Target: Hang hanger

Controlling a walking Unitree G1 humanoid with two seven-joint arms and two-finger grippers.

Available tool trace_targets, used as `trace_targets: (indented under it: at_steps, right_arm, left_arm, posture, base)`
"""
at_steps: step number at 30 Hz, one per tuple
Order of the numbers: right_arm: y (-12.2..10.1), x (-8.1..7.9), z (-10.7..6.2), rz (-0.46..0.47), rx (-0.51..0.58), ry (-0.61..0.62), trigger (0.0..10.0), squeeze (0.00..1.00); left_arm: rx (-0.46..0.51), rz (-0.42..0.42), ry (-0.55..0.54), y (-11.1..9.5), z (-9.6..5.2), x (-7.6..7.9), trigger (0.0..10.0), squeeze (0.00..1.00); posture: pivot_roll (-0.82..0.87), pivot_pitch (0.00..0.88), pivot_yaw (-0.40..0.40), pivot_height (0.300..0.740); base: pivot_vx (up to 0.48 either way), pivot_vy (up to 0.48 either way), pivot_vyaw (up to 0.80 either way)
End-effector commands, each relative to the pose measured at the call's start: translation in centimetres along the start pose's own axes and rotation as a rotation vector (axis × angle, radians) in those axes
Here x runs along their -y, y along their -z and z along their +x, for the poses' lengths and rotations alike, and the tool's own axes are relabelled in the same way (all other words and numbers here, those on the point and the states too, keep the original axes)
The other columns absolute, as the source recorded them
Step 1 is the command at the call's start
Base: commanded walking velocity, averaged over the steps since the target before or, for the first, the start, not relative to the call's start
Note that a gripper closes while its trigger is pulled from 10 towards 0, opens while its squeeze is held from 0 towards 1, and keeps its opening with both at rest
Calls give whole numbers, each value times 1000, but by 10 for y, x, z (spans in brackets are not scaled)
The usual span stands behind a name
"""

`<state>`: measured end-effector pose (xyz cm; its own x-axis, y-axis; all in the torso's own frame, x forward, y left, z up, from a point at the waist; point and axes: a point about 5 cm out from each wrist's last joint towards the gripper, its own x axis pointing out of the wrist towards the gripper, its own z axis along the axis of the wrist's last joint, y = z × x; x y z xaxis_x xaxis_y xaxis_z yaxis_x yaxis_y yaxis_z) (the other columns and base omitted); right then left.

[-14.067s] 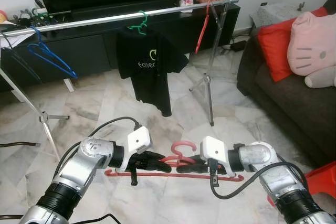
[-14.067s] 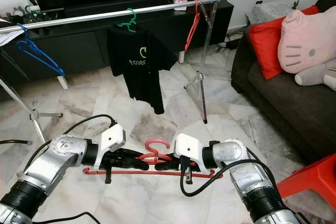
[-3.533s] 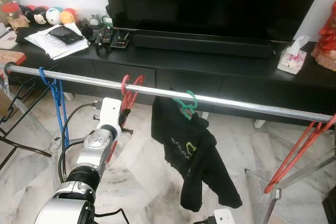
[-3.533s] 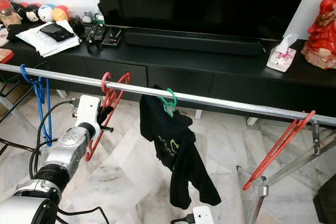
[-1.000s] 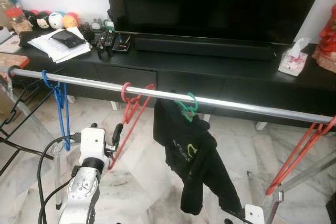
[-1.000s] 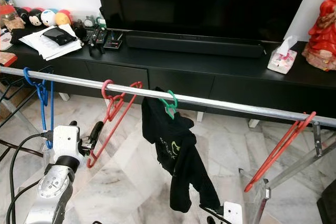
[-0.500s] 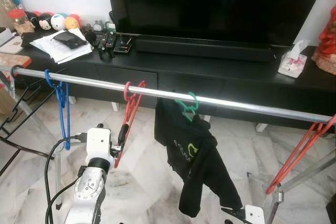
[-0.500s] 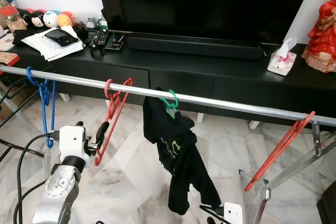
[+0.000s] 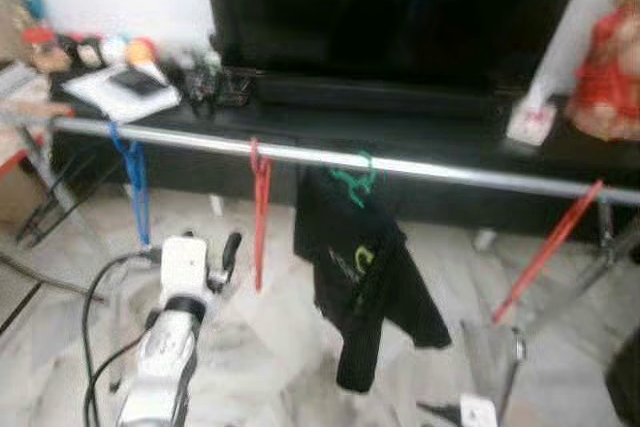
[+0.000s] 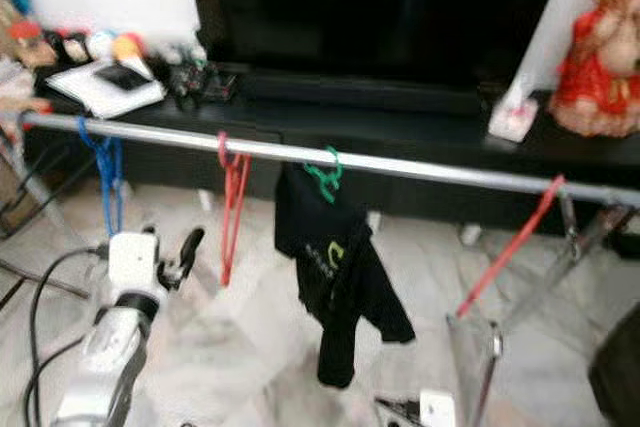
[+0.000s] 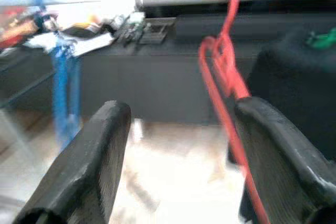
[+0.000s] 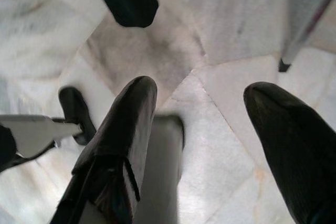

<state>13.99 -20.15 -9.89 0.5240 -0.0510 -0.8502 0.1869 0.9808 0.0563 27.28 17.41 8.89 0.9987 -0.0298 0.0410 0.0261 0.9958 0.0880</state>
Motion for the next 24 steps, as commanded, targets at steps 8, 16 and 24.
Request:
trace_targets:
  at_steps: [8, 16, 24]
  right_arm:
    - [-4, -3, 1, -10, 10, -6, 10000, 0]
    - [-7, -5, 2, -8, 18, -8, 10000, 0]
    - [-10, -6, 3, -12, 28, -14, 10000, 0]
  left_arm:
    - [-29, -11, -4, 4, 0, -1, 10000, 0]
    - [-32, -11, -3, 4, 1, -1, 10000, 0]
    - [-35, -12, -6, 4, 0, -1, 10000, 0]
  posture:
    - [-68, 9, 1, 740]
    - [-70, 20, 5, 740]
    - [-69, 21, 4, 740]
  base:
    - [-272, 0, 0]
    - [-274, 0, 0]
    - [-273, 0, 0]
